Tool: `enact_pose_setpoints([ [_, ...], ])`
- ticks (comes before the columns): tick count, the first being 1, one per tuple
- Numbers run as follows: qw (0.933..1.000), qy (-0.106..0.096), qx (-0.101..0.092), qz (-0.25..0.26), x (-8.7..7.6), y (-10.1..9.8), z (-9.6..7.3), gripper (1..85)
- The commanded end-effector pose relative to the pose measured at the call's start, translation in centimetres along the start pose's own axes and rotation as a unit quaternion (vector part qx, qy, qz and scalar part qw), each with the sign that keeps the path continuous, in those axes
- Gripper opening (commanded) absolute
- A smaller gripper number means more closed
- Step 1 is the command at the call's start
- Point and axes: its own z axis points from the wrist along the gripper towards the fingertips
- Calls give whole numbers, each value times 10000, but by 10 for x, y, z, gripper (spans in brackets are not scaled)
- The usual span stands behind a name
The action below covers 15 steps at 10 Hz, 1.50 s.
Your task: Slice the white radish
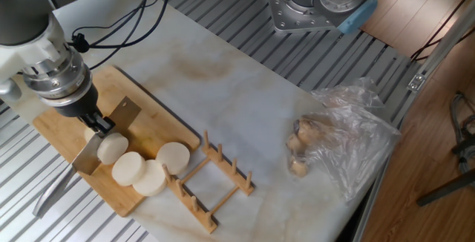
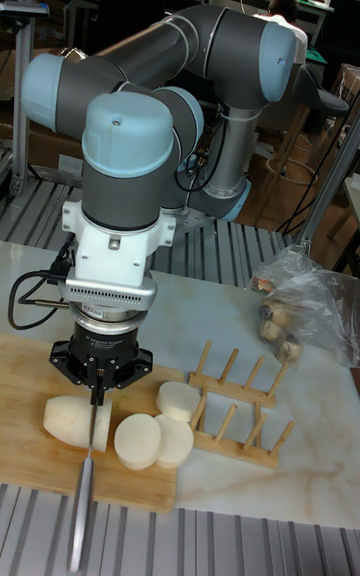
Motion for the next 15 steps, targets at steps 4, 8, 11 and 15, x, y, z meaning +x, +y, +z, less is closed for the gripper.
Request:
enact_pose_setpoints([
  [4,9998,81,-109,158,8,4,4,13],
  [8,9997,66,-70,227,11,9,9,13],
  [11,9996,127,-70,235,22,15,10,13],
  [15,9996,119,-39,266,26,19,17,13],
])
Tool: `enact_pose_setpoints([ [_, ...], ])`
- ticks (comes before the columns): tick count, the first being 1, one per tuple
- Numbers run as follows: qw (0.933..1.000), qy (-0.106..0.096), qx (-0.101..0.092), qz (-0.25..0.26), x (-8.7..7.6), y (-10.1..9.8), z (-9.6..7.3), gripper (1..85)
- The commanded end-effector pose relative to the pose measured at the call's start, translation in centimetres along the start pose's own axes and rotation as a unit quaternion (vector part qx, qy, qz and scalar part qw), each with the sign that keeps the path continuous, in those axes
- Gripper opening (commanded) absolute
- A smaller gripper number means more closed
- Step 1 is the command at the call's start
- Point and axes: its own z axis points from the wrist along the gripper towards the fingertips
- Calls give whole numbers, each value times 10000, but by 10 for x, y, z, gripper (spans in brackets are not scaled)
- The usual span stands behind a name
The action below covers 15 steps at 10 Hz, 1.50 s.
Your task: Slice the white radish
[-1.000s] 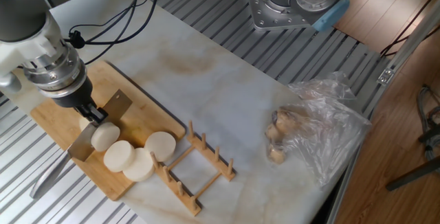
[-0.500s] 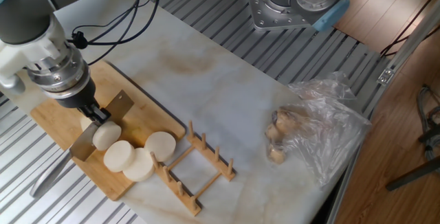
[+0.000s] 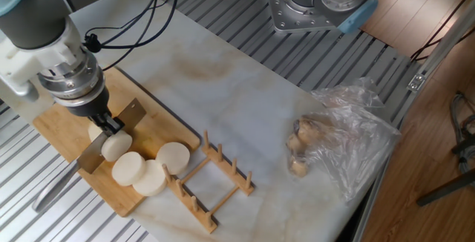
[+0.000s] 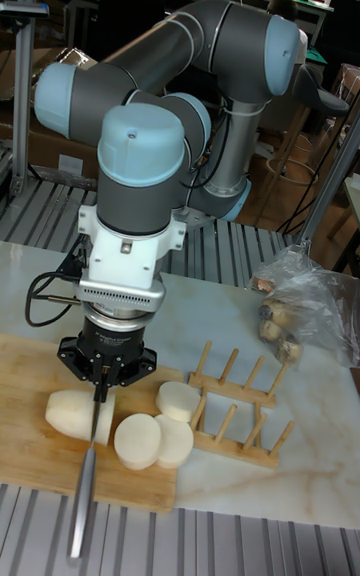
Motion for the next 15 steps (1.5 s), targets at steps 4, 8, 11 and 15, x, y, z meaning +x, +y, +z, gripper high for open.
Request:
enact_pose_setpoints([
  [4,10000,-12,-33,58,4,7,6,13],
  [8,10000,-11,-56,65,7,9,6,13],
  [11,10000,5,-56,57,13,7,1,13],
  [15,9999,-79,-66,-35,0,6,-1,70],
])
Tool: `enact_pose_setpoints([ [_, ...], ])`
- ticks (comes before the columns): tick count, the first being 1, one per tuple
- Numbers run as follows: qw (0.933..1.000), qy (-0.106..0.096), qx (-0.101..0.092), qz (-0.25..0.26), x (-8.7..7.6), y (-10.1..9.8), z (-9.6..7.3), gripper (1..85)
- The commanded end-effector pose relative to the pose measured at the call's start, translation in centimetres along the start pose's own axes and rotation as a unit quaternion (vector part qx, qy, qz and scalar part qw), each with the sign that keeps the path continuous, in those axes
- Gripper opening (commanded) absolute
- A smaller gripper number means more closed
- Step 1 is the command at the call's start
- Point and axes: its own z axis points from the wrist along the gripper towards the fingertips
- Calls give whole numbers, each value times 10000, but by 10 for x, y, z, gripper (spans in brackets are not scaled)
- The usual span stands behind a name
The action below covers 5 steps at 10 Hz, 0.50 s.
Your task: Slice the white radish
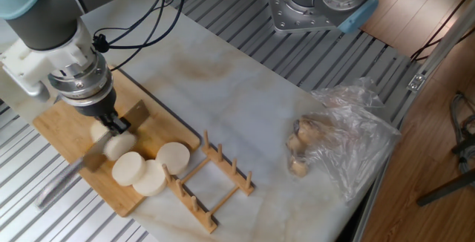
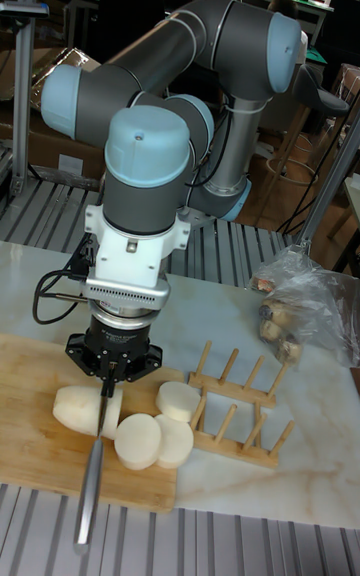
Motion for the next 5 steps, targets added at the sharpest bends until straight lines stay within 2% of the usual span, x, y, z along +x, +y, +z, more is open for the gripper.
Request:
enact_pose_setpoints([
  [1,9997,-132,-77,-182,-10,2,-4,160],
  [3,9993,-140,-83,-343,-11,-1,-7,233],
  [4,9991,-163,-13,-381,-13,-3,-10,267],
  [5,9992,-163,17,-365,-15,-3,-12,267],
])
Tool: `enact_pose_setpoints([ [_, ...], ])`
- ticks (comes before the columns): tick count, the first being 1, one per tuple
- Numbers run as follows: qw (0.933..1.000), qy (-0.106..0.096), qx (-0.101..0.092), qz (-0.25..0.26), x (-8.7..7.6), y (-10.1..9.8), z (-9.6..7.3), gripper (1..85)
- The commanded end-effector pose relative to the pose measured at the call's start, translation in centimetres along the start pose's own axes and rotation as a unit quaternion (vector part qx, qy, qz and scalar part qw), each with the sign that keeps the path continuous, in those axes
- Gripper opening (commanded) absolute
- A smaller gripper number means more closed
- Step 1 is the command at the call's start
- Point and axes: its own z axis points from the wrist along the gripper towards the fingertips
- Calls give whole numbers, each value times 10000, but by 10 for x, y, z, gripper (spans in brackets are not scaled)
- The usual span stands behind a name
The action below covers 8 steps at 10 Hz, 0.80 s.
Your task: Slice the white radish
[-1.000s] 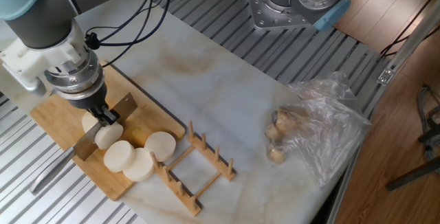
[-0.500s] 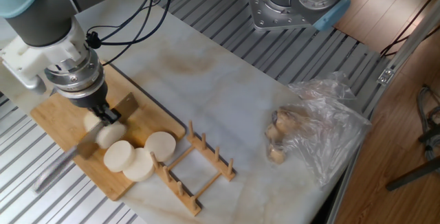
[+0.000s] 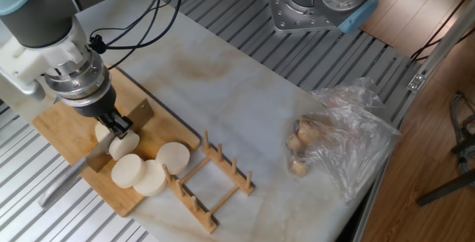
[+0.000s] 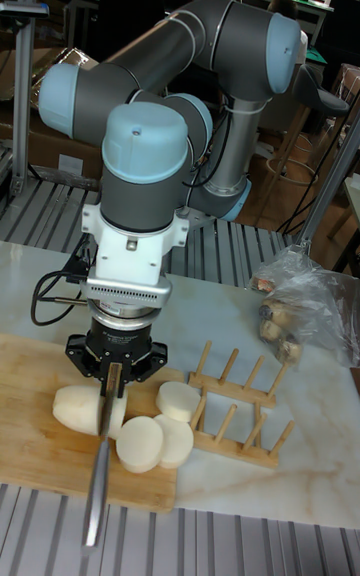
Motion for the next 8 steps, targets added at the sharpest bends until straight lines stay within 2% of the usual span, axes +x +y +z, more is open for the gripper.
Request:
enact_pose_setpoints([
  [1,10000,-54,-2,-65,-5,0,-7,263],
  [6,9999,29,19,127,7,2,-7,93],
  [8,9998,75,-27,189,12,3,-7,13],
])
